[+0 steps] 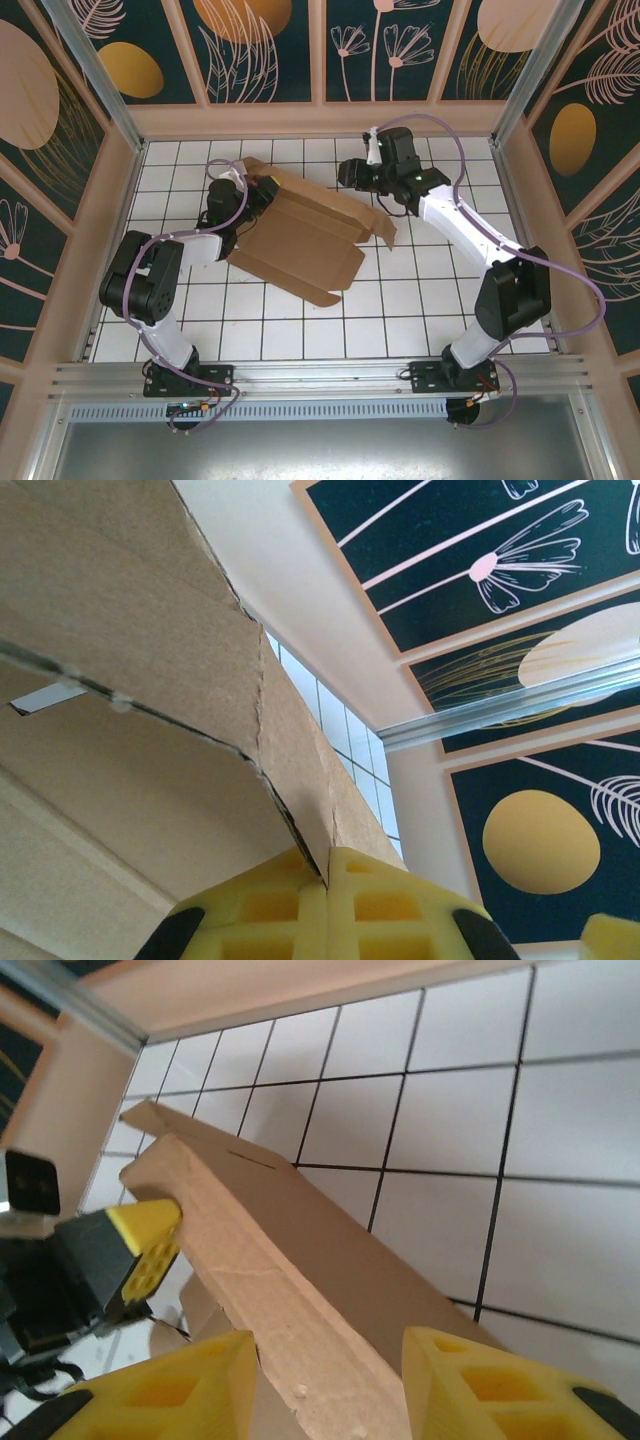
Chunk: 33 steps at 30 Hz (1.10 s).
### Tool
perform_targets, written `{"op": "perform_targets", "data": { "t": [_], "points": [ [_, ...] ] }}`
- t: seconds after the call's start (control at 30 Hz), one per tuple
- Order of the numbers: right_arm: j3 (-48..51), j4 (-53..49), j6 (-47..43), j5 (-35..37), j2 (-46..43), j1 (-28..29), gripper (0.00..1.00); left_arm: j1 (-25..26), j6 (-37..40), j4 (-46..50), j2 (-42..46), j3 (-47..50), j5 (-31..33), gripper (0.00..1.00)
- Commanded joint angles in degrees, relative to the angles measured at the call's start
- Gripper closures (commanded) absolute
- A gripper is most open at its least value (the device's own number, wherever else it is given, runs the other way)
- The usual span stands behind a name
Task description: Fold the paper box
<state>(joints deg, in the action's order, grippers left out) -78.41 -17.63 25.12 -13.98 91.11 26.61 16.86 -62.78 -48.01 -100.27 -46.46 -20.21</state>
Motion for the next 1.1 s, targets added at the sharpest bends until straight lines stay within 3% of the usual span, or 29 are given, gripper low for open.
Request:
{"op": "perform_targets", "data": {
  "t": [0.0, 0.17, 0.43, 0.93, 1.07],
  "points": [
    [3.42, 5.77, 15.82, 0.71, -5.84, -0.94, 0.55, -0.20, -0.45, -3.03, -0.42, -0.36, 2.36, 1.00],
    [7.64, 2.76, 27.94, 2.75, -8.58, -0.44, 0.54, -0.23, -1.37, -0.51, -0.72, -1.02, 4.72, 1.00],
    [11.97, 1.81, 28.77, 3.78, -8.77, -0.65, 0.51, -0.05, -1.03, 6.45, 0.63, -1.82, 7.80, 1.00],
    [12.44, 15.69, 28.73, -8.14, 3.42, -1.72, 0.47, -0.03, 0.05, 9.41, 0.92, -2.59, 7.53, 1.00],
    [11.89, 20.22, 30.00, -12.08, 6.26, -2.98, 0.58, -0.04, -0.28, 10.00, 1.52, -2.33, 7.77, 1.00]
  ]
}}
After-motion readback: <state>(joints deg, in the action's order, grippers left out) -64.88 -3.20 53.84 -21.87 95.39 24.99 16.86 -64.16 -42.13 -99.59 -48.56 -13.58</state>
